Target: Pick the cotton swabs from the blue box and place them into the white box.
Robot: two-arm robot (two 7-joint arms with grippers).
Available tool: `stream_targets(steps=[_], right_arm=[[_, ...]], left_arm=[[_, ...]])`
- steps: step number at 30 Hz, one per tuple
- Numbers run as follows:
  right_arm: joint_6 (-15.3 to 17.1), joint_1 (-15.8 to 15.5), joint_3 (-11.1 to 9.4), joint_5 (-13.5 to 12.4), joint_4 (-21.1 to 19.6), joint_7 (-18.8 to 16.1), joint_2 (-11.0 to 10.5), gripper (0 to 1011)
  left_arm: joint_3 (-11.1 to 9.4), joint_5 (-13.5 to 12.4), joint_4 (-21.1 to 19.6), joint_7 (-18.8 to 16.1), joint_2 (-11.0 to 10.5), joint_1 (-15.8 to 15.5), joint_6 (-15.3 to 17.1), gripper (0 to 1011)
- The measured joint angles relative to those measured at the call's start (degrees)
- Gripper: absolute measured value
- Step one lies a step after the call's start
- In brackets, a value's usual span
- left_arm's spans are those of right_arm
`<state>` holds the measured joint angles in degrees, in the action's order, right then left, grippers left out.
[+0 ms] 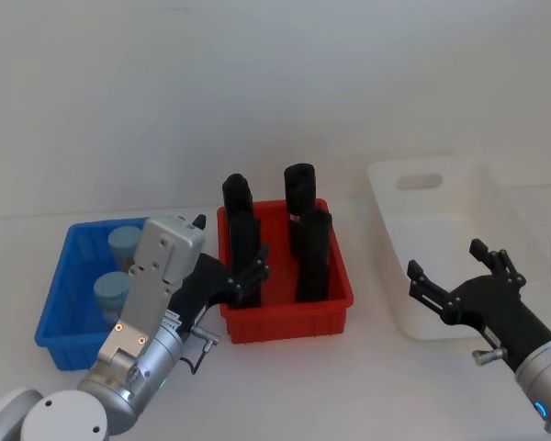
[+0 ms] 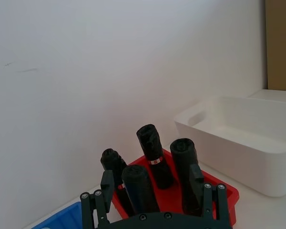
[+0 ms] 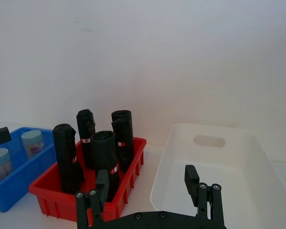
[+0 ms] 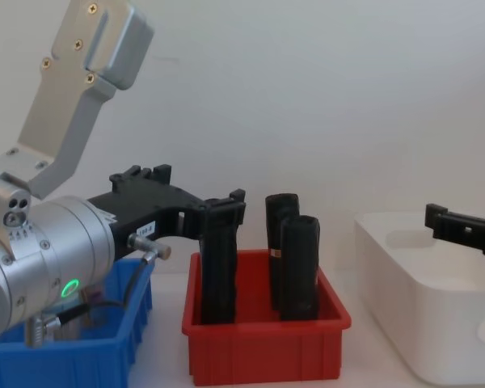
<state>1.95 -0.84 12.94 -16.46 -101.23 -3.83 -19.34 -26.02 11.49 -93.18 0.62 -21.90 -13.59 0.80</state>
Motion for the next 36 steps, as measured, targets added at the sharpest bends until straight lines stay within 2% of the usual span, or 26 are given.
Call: stream_targets(steps=[36], right_arm=[[0.0, 0.0, 0.0, 0.0, 0.0, 0.0, 0.0, 1001]], left_arm=[[0.0, 0.0, 0.0, 0.0, 0.0, 0.0, 0.0, 1004]])
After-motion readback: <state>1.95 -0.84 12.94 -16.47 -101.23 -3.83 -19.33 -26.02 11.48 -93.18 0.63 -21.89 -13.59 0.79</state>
